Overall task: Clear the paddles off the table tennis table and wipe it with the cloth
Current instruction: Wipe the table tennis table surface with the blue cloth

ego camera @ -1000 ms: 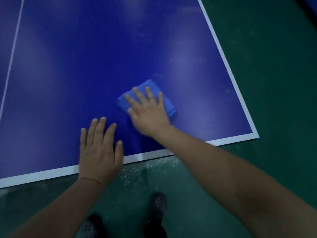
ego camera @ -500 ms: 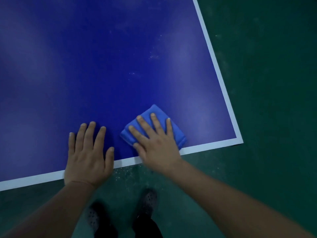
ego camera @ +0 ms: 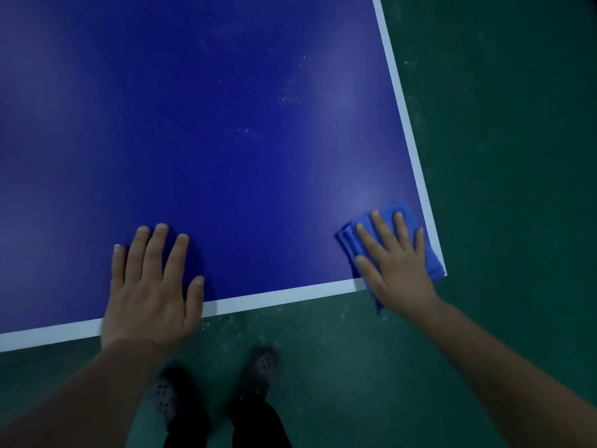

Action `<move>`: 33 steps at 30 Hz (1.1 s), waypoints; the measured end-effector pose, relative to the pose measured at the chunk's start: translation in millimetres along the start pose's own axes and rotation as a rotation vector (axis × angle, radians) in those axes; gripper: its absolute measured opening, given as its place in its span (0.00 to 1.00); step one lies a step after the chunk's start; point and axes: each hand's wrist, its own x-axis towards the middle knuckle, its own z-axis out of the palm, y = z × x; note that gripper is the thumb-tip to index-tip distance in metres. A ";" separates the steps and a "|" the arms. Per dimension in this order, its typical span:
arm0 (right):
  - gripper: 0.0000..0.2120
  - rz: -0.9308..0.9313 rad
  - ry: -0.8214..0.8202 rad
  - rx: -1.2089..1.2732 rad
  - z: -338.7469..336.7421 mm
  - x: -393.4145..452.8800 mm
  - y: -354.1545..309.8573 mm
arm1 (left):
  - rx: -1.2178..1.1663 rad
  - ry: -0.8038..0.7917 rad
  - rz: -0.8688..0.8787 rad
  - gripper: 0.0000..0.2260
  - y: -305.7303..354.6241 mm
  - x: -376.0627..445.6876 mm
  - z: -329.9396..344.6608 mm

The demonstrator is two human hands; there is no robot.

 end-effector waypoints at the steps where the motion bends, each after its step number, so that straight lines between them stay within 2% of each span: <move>1: 0.30 0.033 -0.006 -0.012 -8.1 21.3 12.8 | -0.001 0.003 0.001 0.31 0.2 0.1 0.1; 4: 0.29 0.172 0.022 0.043 -32.6 91.0 33.9 | 0.000 0.003 -0.003 0.31 1.0 0.8 -0.2; 7: 0.28 0.237 0.105 0.065 -25.8 88.2 14.0 | -0.002 0.009 0.000 0.31 0.9 0.0 -0.1; 9: 0.28 0.132 0.133 0.017 -11.6 48.0 -9.0 | -0.007 0.017 0.000 0.31 1.1 0.3 -0.1; 11: 0.28 -0.018 0.085 -0.009 -2.2 14.9 -19.1 | -0.003 0.017 -0.001 0.31 1.2 1.0 -0.1; 13: 0.29 -0.128 0.041 -0.007 -6.8 27.9 -11.9 | -0.007 0.021 0.006 0.31 0.7 1.2 0.8; 15: 0.30 -0.147 0.042 -0.015 -20.8 70.0 -1.5 | -0.011 0.028 0.014 0.31 -0.1 1.2 2.1; 19: 0.29 0.117 0.102 0.065 -49.4 170.0 26.9 | -0.001 0.046 0.013 0.31 -0.7 0.6 5.2; 21: 0.29 0.193 0.104 0.101 -52.1 184.0 35.1 | -0.005 0.050 0.007 0.30 -0.9 0.6 5.2; 23: 0.29 0.165 0.130 0.095 -43.2 155.8 32.6 | -0.003 0.044 0.008 0.30 -1.0 0.5 4.3; 25: 0.30 0.113 0.128 0.065 -25.3 91.1 25.6 | -0.003 0.042 0.013 0.30 -1.1 0.9 3.7; 27: 0.30 0.084 0.091 0.062 -8.6 20.4 23.4 | -0.002 0.048 0.016 0.30 -2.0 0.8 4.6; 29: 0.30 0.087 0.037 0.063 -4.4 -14.8 29.9 | -0.002 0.054 0.016 0.30 -2.7 0.7 5.9; 31: 0.29 0.165 0.024 0.071 -9.3 -4.3 33.8 | 0.004 0.060 0.016 0.30 -3.5 1.3 7.3; 33: 0.28 0.371 0.065 0.128 -14.0 24.7 20.3 | 0.011 0.059 0.018 0.30 -5.2 2.0 10.0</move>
